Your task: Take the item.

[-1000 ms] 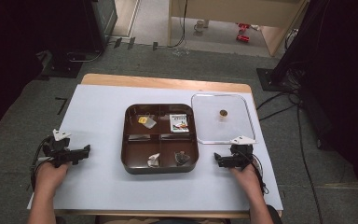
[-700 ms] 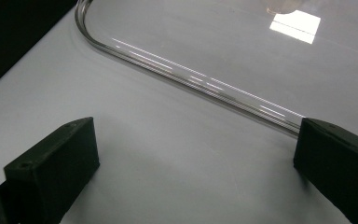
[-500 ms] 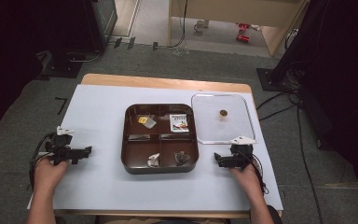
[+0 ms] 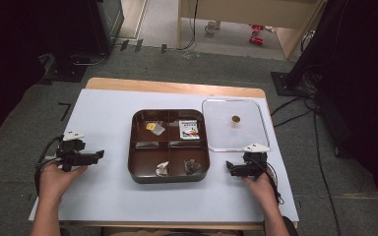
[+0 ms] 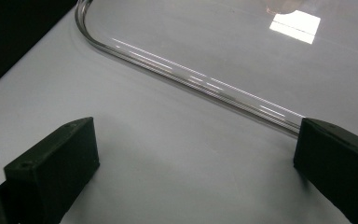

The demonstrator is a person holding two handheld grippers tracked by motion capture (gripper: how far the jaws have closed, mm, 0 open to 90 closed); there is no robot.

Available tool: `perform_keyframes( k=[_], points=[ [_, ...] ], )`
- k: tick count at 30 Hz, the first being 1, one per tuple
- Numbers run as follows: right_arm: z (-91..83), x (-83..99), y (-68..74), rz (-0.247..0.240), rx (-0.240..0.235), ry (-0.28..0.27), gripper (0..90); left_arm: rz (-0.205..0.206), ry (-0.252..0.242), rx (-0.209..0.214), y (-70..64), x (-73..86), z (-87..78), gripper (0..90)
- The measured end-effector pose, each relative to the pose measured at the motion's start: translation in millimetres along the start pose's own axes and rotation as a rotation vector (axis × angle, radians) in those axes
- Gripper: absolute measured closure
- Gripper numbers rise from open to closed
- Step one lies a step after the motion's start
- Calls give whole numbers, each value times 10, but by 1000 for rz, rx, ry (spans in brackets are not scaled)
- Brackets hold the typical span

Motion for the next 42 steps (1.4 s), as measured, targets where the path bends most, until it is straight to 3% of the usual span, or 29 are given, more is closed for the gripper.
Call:
perform_keyframes(
  k=[8, 14, 20, 27, 32, 42],
  points=[
    [0, 0, 0, 0, 0, 0, 0, 44, -17, 26, -112, -75, -49, 251],
    [0, 0, 0, 0, 0, 0, 0, 61, -44, 86, -169, -140, -125, 350],
    [0, 0, 1, 0, 0, -1, 0, 82, -49, 108, -231, -193, -140, 404],
    [0, 0, 1, 0, 0, -1, 0, 99, -51, 149, -315, -245, -170, 364],
    [1, 0, 0, 0, 0, -1, 0, 93, -37, 203, -342, -304, -157, 349],
    [0, 0, 1, 0, 0, -1, 0, 182, -64, 219, -525, -441, -184, 378]
  ],
)
Point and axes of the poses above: each handheld gripper's, and its own axes: z roughly forward along the jaws, x roughly out of its underside, y roughly to its left, the point moved 4 cm from there along z, roughly forward along the jaws, and after that the axes turned 9 degrees about y, right-handed, at the moved point
